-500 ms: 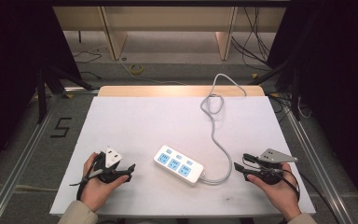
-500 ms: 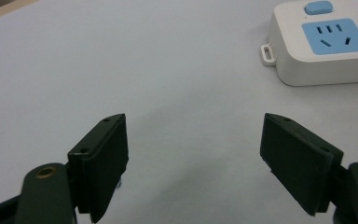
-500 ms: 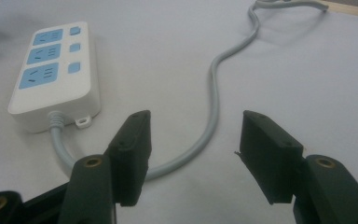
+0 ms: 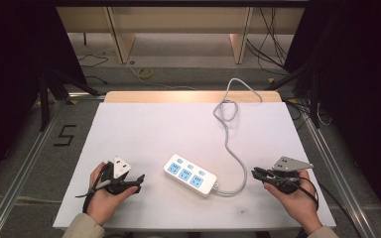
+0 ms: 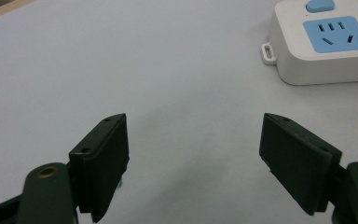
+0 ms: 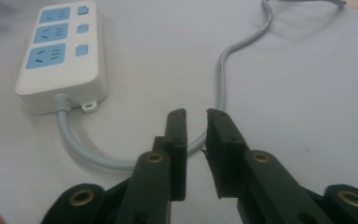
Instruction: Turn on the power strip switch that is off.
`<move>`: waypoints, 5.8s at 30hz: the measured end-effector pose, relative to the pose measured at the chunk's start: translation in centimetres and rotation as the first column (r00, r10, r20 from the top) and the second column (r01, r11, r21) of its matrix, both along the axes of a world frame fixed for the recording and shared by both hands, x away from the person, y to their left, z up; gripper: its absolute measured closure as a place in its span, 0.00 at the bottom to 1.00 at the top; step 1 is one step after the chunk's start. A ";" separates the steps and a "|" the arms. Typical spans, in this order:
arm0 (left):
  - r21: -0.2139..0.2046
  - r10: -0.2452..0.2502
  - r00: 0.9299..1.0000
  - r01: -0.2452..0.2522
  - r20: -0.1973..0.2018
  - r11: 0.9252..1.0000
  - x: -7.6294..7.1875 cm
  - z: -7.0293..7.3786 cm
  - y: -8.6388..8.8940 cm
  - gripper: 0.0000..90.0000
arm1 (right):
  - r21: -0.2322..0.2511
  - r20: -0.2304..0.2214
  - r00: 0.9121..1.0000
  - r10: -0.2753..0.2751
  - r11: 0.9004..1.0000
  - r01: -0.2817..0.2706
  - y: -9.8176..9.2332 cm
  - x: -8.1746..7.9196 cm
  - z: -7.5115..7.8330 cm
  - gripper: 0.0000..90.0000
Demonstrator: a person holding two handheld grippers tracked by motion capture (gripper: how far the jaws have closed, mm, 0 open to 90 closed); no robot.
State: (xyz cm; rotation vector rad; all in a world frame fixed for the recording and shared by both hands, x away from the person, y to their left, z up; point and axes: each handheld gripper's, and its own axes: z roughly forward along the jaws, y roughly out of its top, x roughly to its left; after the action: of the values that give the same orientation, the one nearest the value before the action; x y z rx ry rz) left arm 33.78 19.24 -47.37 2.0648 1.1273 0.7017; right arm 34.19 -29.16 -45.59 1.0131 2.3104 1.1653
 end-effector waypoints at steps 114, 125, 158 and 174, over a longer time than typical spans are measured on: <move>0.014 -0.002 1.000 0.002 0.016 1.000 -0.2 0.2 0.0 0.26 | -0.173 -0.213 0.962 0.171 0.963 -0.209 10.4 4.0 4.4 1.00; 0.013 -0.001 1.000 0.000 0.017 1.000 -0.2 0.2 0.0 0.26 | -0.178 -0.218 0.961 0.170 0.961 -0.211 11.1 4.3 4.6 1.00; 0.011 0.004 1.000 -0.004 0.013 1.000 -0.2 0.2 0.0 0.26 | -0.188 -0.229 0.954 0.195 0.952 -0.240 13.2 4.9 4.5 1.00; 0.013 0.003 1.000 -0.003 0.015 1.000 -0.1 0.2 0.0 0.26 | -0.202 -0.236 0.950 0.207 0.945 -0.256 14.5 5.5 4.8 1.00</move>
State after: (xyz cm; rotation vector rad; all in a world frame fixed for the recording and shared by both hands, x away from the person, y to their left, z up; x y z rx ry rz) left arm 33.64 19.25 -47.18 2.0661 1.1201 0.7270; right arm 39.71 -14.62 -40.81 0.8303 2.7208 0.8740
